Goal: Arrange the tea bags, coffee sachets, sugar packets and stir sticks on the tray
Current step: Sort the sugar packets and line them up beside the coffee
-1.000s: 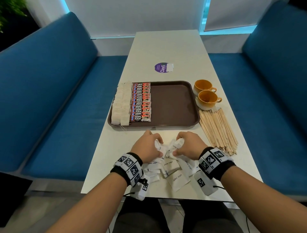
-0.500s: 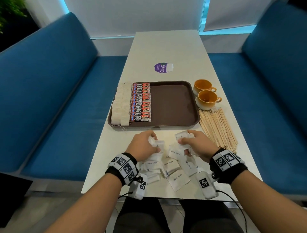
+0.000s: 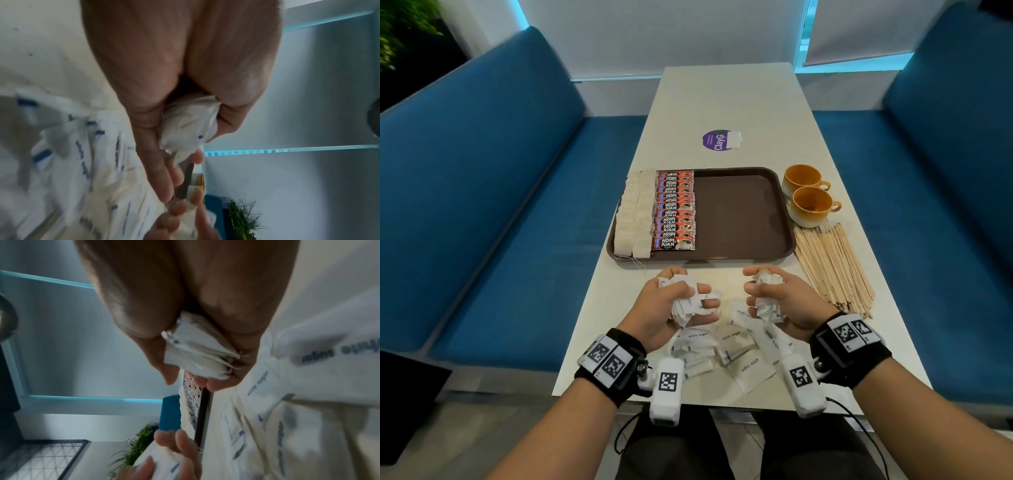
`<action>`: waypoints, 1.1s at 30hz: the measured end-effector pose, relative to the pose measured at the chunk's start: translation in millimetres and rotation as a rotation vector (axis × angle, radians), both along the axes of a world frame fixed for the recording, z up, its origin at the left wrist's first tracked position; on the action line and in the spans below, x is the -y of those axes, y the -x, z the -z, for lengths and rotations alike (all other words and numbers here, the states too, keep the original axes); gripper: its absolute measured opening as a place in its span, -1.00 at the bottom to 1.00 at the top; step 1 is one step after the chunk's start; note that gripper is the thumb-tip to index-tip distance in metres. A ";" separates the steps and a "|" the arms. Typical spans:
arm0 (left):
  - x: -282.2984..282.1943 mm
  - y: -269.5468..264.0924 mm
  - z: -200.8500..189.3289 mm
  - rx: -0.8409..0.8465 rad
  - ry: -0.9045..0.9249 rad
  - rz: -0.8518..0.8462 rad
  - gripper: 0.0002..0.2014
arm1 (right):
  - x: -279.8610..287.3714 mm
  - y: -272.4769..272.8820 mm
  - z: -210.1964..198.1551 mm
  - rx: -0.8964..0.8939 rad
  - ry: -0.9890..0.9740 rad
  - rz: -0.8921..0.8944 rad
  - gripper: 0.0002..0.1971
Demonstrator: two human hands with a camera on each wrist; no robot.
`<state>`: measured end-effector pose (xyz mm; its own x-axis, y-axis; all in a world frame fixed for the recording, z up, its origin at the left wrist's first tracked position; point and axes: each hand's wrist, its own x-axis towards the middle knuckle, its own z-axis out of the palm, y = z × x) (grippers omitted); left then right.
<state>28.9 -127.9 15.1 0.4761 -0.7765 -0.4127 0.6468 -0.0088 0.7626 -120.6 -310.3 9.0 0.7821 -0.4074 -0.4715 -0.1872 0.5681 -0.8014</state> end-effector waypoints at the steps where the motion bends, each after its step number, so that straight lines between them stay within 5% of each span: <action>1: 0.2 2.8 1.0 -0.005 0.001 0.005 -0.70 | -2.0 -2.2 -2.2 -0.003 -0.026 0.012 -0.68; 7: 9.6 24.1 3.8 -0.008 -0.041 0.030 -0.73 | -13.1 -11.8 -19.7 0.025 -0.248 0.044 -0.65; 10: 12.0 27.7 5.9 -0.050 -0.053 0.026 -0.75 | -22.0 -17.4 -29.8 0.019 -0.161 -0.062 -0.49; 14: 7.1 25.4 7.7 -0.106 -0.040 0.053 -0.48 | -28.6 -23.3 -30.2 -0.003 -0.026 -0.158 -0.39; 17: 0.7 23.4 8.3 -0.180 0.046 0.079 -0.47 | -31.2 -23.7 -31.3 -0.013 0.048 -0.214 -0.36; 20: -1.4 26.4 9.8 -0.117 0.022 0.105 -0.42 | -36.6 -24.4 -33.8 -0.013 0.186 -0.304 -0.26; 30: -6.2 27.4 11.9 -0.063 0.249 0.129 -0.34 | -38.1 -26.2 -44.1 -0.080 0.655 -0.439 -0.45; 33: -7.1 29.3 10.7 -0.081 0.287 0.108 -0.37 | -36.9 -26.2 -47.9 -0.049 0.634 -0.473 -0.47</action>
